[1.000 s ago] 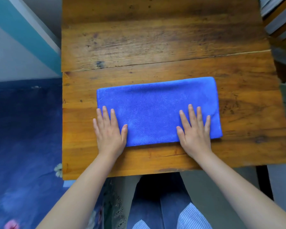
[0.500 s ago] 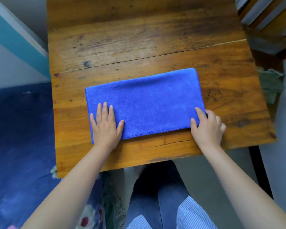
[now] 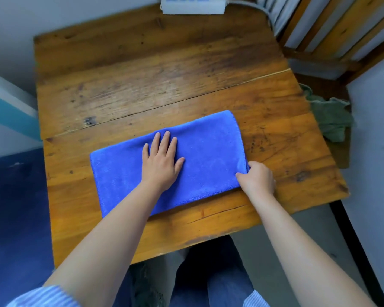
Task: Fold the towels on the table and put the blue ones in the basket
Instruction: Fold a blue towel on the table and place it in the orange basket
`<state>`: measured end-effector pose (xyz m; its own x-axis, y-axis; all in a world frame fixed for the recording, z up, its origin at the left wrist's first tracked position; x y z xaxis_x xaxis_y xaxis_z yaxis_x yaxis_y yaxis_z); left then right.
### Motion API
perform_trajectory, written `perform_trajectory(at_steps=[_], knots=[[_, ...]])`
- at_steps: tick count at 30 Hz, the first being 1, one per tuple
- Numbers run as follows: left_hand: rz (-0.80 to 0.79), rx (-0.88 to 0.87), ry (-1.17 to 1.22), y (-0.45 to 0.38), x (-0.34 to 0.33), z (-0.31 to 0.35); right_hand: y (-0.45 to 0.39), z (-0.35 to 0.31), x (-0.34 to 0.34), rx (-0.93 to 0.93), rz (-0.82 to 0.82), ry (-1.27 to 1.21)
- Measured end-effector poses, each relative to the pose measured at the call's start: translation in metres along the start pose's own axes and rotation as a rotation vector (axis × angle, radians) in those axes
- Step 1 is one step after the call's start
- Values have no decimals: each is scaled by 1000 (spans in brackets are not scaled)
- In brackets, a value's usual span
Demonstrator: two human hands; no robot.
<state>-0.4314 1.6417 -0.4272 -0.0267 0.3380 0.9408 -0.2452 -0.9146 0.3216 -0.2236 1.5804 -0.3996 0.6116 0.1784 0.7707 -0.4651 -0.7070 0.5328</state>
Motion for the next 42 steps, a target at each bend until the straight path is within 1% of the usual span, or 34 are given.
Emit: perform_trajectory(at_steps=[3,5,8,11,14,16,18,19,22,25,27,29,32,34,36,38,40,42], knots=[[59,0,-59,-8,13,4,-17,-4,15,46,-8,8],[94,10,-94,-18,26,9,-34,-12,28,81,-1,69],[79,32,-92,-41,46,23,-62,-28,50,133,24,181],[35,48,97,-76,62,40,-88,-42,66,203,63,266],[-65,52,322,-113,70,59,-108,-56,78,259,90,335],[-107,132,581,-139,74,70,-121,-62,85,283,89,358],[-113,236,852,-159,79,74,-130,-67,88,305,85,378],[-104,273,951,-167,82,75,-133,-70,89,318,84,387],[-79,302,1067,-191,93,76,-148,-77,95,344,69,372],[-93,252,1128,-204,107,76,-160,-84,104,373,70,321],[-83,205,1106,-209,116,74,-164,-89,112,391,102,304],[-39,142,1011,-211,125,69,-166,-97,122,420,151,274],[53,27,794,-204,142,60,-160,-107,137,474,194,210],[82,-92,592,-192,153,55,-151,-111,146,517,183,170],[85,-240,352,-174,159,52,-135,-113,151,564,98,165],[38,-372,155,-153,158,51,-114,-109,151,590,-58,163],[-37,-453,41,-128,152,48,-91,-101,145,594,-174,186],[-78,-517,-23,-106,146,46,-74,-93,139,613,-176,257]])
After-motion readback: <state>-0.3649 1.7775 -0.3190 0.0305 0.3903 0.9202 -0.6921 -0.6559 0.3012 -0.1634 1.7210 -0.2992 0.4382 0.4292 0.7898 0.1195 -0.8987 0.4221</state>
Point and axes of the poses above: each hand's wrist, its own y-axis away from the middle knuckle, its own x-axis out of the back of the hand, z = x × y, the point moved 3 cm from there along -y, towards the middle knuckle, and after that the axes turned 2 degrees about -z, right-handed, at the moved point
